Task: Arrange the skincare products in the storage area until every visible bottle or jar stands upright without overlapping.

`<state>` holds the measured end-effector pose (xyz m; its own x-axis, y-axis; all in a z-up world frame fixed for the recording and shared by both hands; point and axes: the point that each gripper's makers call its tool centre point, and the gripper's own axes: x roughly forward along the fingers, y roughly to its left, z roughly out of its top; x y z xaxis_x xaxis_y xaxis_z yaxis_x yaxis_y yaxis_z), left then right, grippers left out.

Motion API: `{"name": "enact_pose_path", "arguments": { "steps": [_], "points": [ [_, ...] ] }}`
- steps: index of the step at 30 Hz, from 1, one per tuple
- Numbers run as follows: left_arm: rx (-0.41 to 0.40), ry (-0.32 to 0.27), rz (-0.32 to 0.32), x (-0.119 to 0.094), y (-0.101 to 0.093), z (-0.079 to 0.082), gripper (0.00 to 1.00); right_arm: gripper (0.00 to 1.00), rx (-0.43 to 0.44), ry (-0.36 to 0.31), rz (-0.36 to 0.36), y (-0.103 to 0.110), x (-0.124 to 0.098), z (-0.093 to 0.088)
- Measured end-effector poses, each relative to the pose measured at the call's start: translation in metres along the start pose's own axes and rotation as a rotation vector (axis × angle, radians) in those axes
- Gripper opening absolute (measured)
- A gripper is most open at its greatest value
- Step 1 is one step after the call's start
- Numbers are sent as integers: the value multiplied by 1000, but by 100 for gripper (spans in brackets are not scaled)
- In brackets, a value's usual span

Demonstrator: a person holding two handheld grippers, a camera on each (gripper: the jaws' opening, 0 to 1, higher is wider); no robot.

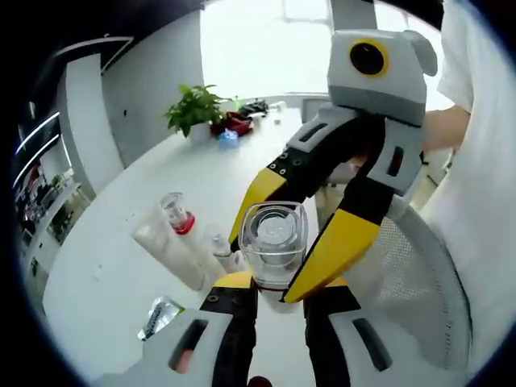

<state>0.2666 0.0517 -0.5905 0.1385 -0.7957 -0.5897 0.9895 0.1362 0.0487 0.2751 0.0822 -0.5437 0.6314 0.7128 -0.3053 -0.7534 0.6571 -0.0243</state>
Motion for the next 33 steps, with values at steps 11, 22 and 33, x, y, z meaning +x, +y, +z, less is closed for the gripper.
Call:
{"name": "enact_pose_path", "arguments": {
  "steps": [11, 22, 33],
  "points": [
    [-12, 37, -17, 22, 7, -22, 18, 22, 39, 60, -23, -10, 12, -29],
    [1, 91, -42, 49, 9, -51, 18, 22, 69, 134, -37, -18, 23, -67],
    [-19, 96, -39, 70, 13, -69, 18, 22, 79, 187, -60, -27, 30, -94]
  ]
}}
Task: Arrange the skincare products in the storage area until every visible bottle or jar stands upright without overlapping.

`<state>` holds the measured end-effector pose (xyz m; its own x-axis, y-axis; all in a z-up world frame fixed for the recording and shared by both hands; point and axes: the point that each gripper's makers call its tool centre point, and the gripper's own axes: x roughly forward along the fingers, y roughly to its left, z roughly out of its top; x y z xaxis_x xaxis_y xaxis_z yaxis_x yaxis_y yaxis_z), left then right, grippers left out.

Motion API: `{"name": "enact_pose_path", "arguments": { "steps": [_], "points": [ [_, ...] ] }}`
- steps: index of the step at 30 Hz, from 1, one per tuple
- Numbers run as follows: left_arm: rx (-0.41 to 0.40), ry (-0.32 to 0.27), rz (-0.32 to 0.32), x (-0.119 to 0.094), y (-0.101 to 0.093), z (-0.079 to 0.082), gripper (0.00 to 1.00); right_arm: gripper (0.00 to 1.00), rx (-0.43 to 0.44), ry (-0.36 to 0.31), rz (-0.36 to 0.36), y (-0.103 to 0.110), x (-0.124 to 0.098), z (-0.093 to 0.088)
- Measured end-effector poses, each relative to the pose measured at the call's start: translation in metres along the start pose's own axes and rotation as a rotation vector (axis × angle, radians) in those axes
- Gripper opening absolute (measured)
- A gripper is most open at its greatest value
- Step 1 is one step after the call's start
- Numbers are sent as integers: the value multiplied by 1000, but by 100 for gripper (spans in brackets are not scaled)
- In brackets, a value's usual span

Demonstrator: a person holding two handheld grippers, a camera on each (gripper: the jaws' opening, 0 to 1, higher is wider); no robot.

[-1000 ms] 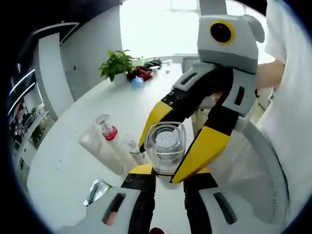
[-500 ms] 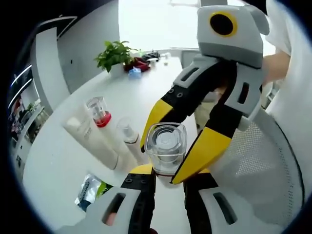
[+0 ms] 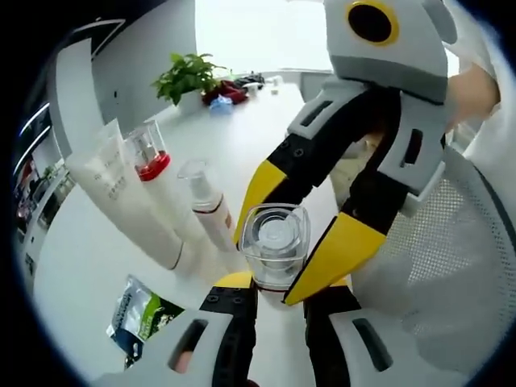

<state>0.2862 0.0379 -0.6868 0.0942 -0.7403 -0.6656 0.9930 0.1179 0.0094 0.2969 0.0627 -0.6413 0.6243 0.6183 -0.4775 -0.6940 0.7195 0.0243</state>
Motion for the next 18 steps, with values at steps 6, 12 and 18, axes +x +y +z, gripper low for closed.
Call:
{"name": "enact_pose_path", "arguments": {
  "steps": [6, 12, 18],
  "points": [
    [0, -2, 4, 6, 5, -5, 18, 22, 0, 11, -22, -4, 5, -5],
    [-10, -14, 8, 8, 8, -6, 18, 22, 2, 13, -29, -7, 8, -6],
    [-6, -22, 11, 10, 12, -3, 18, 23, 9, 9, -45, -11, 8, -5]
  ]
}}
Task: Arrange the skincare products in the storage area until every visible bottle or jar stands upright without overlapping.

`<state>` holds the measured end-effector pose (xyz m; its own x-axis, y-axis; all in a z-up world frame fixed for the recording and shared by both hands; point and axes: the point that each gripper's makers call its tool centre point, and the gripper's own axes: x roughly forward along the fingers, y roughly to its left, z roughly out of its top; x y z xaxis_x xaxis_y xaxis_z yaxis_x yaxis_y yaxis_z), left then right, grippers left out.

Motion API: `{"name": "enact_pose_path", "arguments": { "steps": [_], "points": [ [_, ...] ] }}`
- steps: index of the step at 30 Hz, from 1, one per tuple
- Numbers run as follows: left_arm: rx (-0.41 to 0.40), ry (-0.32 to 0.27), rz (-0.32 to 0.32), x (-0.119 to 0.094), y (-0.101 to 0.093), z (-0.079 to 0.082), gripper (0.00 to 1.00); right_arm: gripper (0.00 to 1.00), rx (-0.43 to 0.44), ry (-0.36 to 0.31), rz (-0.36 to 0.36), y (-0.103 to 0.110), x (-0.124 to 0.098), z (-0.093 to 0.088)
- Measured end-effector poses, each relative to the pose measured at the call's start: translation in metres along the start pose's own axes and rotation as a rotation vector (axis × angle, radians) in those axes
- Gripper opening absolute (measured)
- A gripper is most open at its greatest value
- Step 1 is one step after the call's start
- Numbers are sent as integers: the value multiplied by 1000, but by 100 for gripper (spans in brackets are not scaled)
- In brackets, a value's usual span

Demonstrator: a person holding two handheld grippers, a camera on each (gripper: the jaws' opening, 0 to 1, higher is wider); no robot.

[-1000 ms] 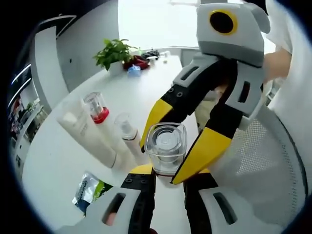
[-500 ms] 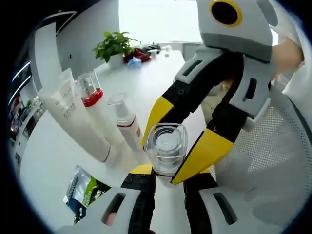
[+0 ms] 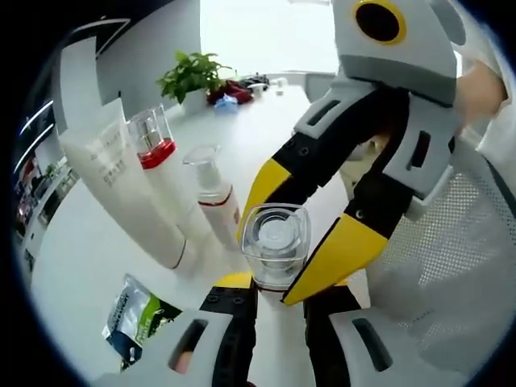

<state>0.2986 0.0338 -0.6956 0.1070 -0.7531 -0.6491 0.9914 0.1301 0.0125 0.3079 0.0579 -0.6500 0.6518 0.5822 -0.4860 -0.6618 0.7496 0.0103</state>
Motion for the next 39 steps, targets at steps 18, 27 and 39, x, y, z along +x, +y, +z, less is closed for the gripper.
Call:
{"name": "enact_pose_path", "arguments": {
  "steps": [18, 27, 39],
  "points": [
    [9, -13, 2, 11, 23, 10, 18, 49, 96, 41, -85, -29, -29, -24],
    [-11, -28, 12, 19, 35, 16, 18, 70, 98, 77, -161, -50, -48, -31],
    [0, -31, 23, 26, 55, 23, 18, 72, 66, 120, -148, -48, -48, -37]
  ]
}}
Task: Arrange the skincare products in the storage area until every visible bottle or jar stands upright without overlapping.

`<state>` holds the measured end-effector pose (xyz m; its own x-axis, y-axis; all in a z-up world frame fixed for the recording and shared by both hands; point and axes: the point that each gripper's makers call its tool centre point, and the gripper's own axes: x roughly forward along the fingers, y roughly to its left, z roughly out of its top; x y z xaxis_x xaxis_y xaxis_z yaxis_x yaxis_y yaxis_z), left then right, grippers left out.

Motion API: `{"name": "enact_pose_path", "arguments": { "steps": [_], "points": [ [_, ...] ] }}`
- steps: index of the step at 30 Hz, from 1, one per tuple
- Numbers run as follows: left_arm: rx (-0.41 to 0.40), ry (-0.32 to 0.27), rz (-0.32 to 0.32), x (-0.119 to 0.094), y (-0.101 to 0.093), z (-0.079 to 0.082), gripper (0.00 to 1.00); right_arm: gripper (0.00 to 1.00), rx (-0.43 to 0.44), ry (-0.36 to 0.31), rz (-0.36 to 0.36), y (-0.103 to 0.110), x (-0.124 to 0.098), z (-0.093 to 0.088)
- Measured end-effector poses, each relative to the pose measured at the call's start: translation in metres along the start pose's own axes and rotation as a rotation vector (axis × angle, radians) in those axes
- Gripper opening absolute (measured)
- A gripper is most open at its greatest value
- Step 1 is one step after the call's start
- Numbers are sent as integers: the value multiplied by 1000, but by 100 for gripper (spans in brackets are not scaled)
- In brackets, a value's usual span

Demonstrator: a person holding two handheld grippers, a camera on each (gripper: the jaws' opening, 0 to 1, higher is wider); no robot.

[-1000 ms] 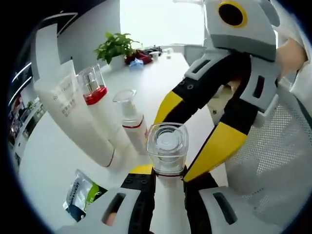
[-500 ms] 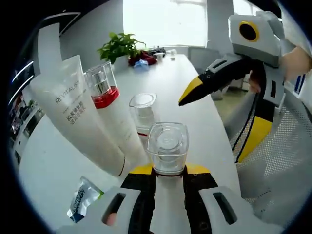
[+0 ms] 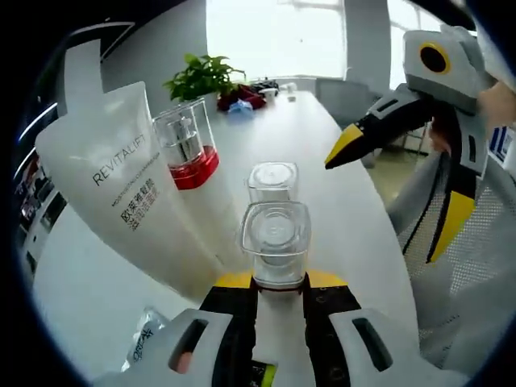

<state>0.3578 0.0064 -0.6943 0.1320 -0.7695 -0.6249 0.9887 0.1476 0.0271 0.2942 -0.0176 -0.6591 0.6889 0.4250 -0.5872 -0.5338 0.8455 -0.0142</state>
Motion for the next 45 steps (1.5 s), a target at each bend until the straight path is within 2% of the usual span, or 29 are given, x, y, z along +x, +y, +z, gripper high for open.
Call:
{"name": "enact_pose_path", "arguments": {
  "steps": [17, 26, 33, 39, 45],
  "points": [
    [22, 36, -20, 5, 2, -3, 19, 73, 11, 2, 10, 2, -1, 0],
    [2, 50, -21, 2, -2, -8, 31, 73, 16, -11, 7, 1, -5, 3],
    [-22, 67, 3, -9, -6, -15, 37, 74, 24, -29, 5, -2, -10, 9],
    [-66, 75, 35, -24, -8, -24, 41, 71, 12, -44, -3, -3, -17, 12],
    [-151, 79, 82, -45, -11, -37, 47, 72, 20, -66, -5, -3, -22, 16]
  ]
}}
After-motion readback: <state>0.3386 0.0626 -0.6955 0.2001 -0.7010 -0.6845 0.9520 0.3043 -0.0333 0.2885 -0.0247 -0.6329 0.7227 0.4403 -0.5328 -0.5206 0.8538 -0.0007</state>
